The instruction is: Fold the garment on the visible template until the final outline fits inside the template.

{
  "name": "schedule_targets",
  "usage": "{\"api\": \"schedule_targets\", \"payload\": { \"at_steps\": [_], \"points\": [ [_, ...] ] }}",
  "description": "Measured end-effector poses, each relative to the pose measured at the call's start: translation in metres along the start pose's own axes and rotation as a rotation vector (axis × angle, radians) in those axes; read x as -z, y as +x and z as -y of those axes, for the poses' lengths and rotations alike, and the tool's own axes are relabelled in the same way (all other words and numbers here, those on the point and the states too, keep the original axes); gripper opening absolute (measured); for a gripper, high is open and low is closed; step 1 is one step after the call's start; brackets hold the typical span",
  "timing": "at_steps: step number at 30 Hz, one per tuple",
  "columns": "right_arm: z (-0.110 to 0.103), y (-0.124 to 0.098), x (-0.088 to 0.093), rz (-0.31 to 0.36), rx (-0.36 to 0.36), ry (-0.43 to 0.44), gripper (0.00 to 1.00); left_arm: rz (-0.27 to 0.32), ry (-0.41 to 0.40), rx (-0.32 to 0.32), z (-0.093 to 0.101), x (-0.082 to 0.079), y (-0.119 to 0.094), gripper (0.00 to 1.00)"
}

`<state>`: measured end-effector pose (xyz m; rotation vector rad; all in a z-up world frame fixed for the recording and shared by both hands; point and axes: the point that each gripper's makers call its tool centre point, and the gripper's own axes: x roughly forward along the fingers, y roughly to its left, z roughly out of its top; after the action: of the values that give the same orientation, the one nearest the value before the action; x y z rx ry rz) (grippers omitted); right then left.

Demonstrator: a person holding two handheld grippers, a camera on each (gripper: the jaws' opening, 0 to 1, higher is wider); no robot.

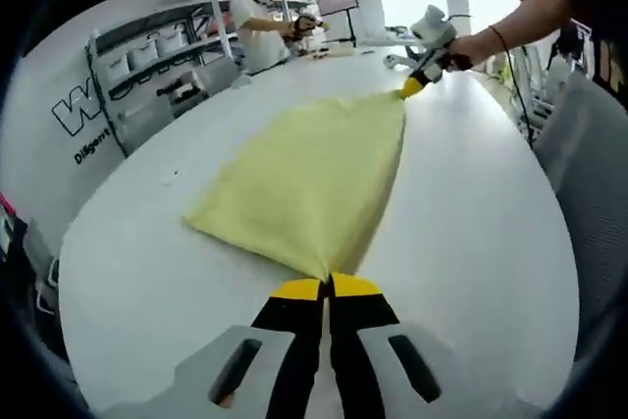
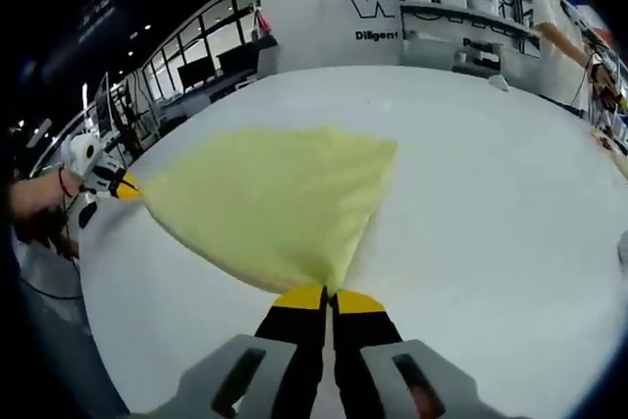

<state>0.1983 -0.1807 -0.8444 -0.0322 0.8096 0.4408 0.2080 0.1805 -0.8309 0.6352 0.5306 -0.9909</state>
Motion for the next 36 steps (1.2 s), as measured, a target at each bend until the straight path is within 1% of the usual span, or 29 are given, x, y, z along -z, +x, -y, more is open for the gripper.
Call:
{"api": "schedule_targets", "payload": {
  "at_steps": [1, 2, 3, 5, 6, 7, 9, 12, 13, 14, 15, 16, 17, 18, 20, 21, 22, 23, 24, 25, 26, 27, 28, 30, 31, 33, 34, 35, 36],
  "points": [
    [-0.002, 0.001, 0.002, -0.013, -0.012, -0.020, 0.00, 0.002, -0.011, 0.000, 0.001, 0.000, 0.000, 0.00],
    [-0.002, 0.000, 0.007, -0.038, -0.008, -0.049, 0.00, 0.012, -0.068, 0.012, 0.002, 0.002, 0.000, 0.00],
    [-0.001, 0.000, 0.006, -0.036, 0.003, -0.057, 0.00, 0.013, -0.049, 0.009, 0.001, 0.004, -0.001, 0.00],
    [0.001, -0.003, 0.004, -0.022, 0.005, -0.011, 0.00, 0.000, -0.012, 0.002, 0.001, 0.006, -0.004, 0.00],
    [0.002, -0.003, 0.005, -0.027, 0.008, -0.014, 0.00, -0.014, 0.016, -0.003, 0.000, 0.007, -0.005, 0.00],
    [0.002, -0.002, 0.007, -0.038, 0.010, -0.027, 0.00, -0.028, 0.045, 0.011, 0.004, 0.009, -0.005, 0.00],
    [0.000, -0.001, 0.008, -0.057, 0.018, -0.083, 0.00, -0.026, 0.041, 0.015, 0.007, 0.008, -0.004, 0.00],
    [-0.005, -0.001, 0.007, -0.061, 0.018, -0.092, 0.00, -0.038, 0.046, 0.017, 0.008, 0.010, -0.003, 0.00],
    [-0.005, -0.001, 0.007, -0.061, 0.012, -0.087, 0.00, -0.039, -0.003, 0.026, 0.009, 0.010, -0.002, 0.00],
    [-0.007, -0.001, 0.007, -0.060, 0.005, -0.077, 0.00, -0.004, -0.065, 0.046, 0.013, 0.004, -0.001, 0.00],
    [-0.010, -0.002, 0.003, -0.027, -0.011, -0.023, 0.00, 0.013, -0.089, 0.036, 0.011, 0.000, -0.002, 0.01],
    [-0.010, -0.002, 0.002, -0.019, -0.011, -0.018, 0.00, 0.017, -0.093, 0.027, 0.010, 0.000, -0.002, 0.01],
    [-0.006, -0.008, 0.002, -0.014, 0.008, -0.010, 0.00, 0.021, -0.094, -0.002, 0.006, -0.001, -0.007, 0.03],
    [-0.005, -0.010, 0.002, -0.010, 0.011, -0.011, 0.00, 0.021, -0.111, -0.022, 0.004, -0.001, -0.009, 0.06],
    [-0.001, -0.016, 0.001, 0.005, 0.030, -0.004, 0.01, 0.007, -0.153, -0.071, -0.003, 0.005, -0.015, 0.15],
    [0.002, -0.020, 0.000, 0.016, 0.046, 0.004, 0.02, -0.009, -0.160, -0.113, -0.009, 0.010, -0.021, 0.21],
    [0.006, -0.023, -0.001, 0.033, 0.070, 0.017, 0.03, -0.002, -0.160, -0.134, -0.012, 0.011, -0.024, 0.22],
    [0.008, -0.027, -0.006, 0.080, 0.086, 0.056, 0.04, 0.019, -0.204, -0.150, -0.014, 0.011, -0.030, 0.20],
    [0.006, -0.029, -0.007, 0.092, 0.081, 0.081, 0.04, 0.032, -0.241, -0.155, -0.014, 0.011, -0.034, 0.19],
    [0.004, -0.032, -0.006, 0.090, 0.083, 0.077, 0.05, 0.039, -0.273, -0.165, -0.014, 0.012, -0.037, 0.18],
    [0.004, -0.034, -0.007, 0.101, 0.099, 0.069, 0.06, 0.038, -0.285, -0.177, -0.015, 0.013, -0.041, 0.19],
    [0.005, -0.038, -0.014, 0.140, 0.132, 0.023, 0.06, 0.037, -0.275, -0.192, -0.015, 0.013, -0.046, 0.20],
    [0.004, -0.040, -0.017, 0.151, 0.144, 0.008, 0.08, 0.045, -0.280, -0.205, -0.014, 0.012, -0.049, 0.20],
    [-0.001, -0.043, -0.016, 0.145, 0.139, 0.021, 0.09, 0.077, -0.339, -0.230, -0.012, 0.009, -0.058, 0.20],
    [-0.004, -0.044, -0.017, 0.157, 0.139, 0.024, 0.09, 0.099, -0.366, -0.246, -0.012, 0.007, -0.062, 0.20],
    [-0.010, -0.048, -0.018, 0.174, 0.142, 0.041, 0.09, 0.119, -0.412, -0.278, -0.010, 0.006, -0.070, 0.22],
    [-0.012, -0.049, -0.019, 0.194, 0.146, 0.065, 0.10, 0.124, -0.427, -0.322, -0.013, 0.007, -0.075, 0.21],
    [-0.015, -0.051, -0.020, 0.222, 0.152, 0.101, 0.10, 0.138, -0.437, -0.393, -0.020, 0.008, -0.082, 0.18],
    [-0.022, -0.051, -0.019, 0.236, 0.143, 0.123, 0.10, 0.144, -0.432, -0.415, -0.019, 0.007, -0.089, 0.17]
  ]
}}
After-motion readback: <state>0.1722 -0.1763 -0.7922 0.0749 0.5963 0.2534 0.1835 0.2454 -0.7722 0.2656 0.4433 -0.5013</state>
